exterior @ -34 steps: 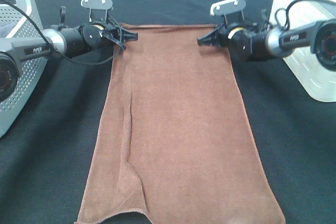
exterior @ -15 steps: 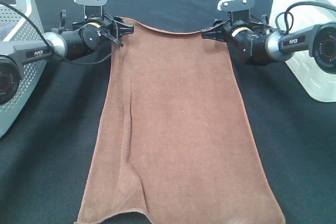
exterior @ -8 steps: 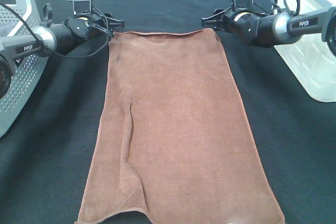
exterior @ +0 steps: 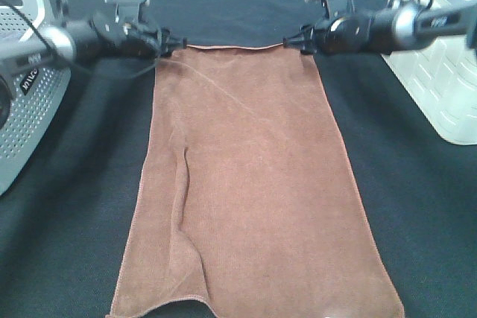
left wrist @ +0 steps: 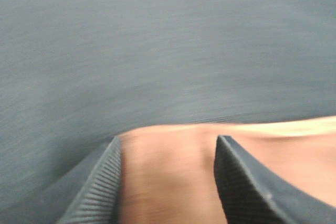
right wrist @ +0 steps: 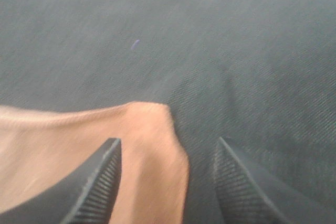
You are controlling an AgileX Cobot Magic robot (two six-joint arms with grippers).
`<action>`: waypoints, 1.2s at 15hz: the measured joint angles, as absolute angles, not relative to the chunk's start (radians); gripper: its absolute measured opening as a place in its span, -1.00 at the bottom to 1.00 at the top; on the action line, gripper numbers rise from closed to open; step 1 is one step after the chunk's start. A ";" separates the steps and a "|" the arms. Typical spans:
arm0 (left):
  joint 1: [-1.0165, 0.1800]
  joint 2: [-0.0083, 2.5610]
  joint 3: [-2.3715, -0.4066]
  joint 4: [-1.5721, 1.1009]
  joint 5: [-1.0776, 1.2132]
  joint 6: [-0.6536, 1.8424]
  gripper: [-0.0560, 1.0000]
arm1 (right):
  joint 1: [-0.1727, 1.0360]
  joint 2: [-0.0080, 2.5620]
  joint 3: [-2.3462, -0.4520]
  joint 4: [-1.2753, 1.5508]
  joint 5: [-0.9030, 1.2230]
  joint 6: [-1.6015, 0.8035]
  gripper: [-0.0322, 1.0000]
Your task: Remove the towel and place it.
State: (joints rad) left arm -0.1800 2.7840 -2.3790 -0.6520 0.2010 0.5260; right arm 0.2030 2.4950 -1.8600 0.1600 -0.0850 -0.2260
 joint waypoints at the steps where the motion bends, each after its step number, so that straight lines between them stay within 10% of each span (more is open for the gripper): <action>1: -0.180 2.772 -2.425 -0.614 0.280 0.471 0.08 | 0.203 2.460 -1.860 0.158 -0.044 -0.226 0.02; 10: -0.180 2.726 -2.941 -0.173 1.155 -0.088 0.15 | 0.203 2.256 -2.097 0.109 0.666 -0.214 0.02; 18: -0.180 2.535 -2.958 -0.275 1.216 -0.137 0.26 | 0.203 2.093 -2.286 -0.036 1.209 -0.133 0.06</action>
